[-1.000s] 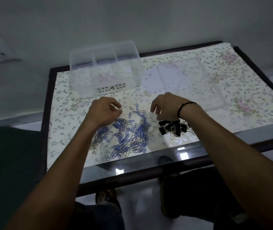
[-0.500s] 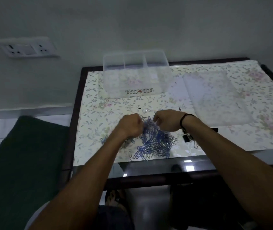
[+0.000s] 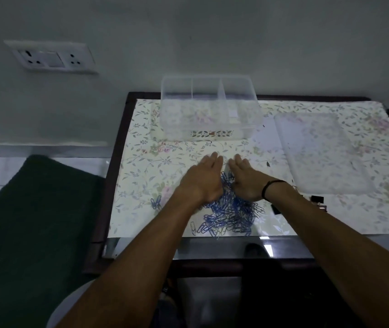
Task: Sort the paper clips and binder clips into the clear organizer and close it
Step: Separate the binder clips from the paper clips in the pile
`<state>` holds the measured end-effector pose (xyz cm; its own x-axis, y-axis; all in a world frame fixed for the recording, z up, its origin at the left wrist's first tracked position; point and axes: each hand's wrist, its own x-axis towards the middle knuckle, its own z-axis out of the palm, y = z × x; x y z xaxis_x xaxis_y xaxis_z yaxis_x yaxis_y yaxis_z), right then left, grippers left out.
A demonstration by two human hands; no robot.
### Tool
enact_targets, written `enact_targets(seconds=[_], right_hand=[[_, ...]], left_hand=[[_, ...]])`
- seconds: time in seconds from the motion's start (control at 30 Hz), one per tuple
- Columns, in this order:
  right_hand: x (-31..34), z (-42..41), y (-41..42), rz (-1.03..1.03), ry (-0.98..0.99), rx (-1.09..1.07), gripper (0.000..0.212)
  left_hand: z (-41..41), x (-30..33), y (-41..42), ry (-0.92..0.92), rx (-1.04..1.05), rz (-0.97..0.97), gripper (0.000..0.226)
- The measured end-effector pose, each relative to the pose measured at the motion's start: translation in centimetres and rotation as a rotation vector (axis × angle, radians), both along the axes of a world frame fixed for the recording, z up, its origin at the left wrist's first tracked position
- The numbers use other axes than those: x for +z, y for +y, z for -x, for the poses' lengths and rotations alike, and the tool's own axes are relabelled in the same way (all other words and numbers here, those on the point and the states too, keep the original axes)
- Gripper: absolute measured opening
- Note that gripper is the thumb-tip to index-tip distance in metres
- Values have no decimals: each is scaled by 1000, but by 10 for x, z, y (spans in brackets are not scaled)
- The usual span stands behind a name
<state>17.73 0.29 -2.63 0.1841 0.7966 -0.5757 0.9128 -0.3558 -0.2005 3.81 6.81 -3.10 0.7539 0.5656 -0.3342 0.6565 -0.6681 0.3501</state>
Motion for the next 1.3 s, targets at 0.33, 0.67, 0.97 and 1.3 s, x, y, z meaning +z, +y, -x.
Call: enact_targets(seconds=[0.33, 0.67, 0.97, 1.3], right_hand=[[23, 14, -15, 166, 65, 192, 83], [62, 16, -20, -46, 17, 153, 57], [34, 35, -45, 178, -137, 13, 150], [27, 64, -39, 50, -162, 105, 117]], left_hand=[[-10, 15, -24, 225, -26, 124, 84], [67, 67, 12, 81, 95, 213, 55], [105, 33, 4, 328, 455, 162, 135], [35, 7, -40, 60, 172, 88, 98]])
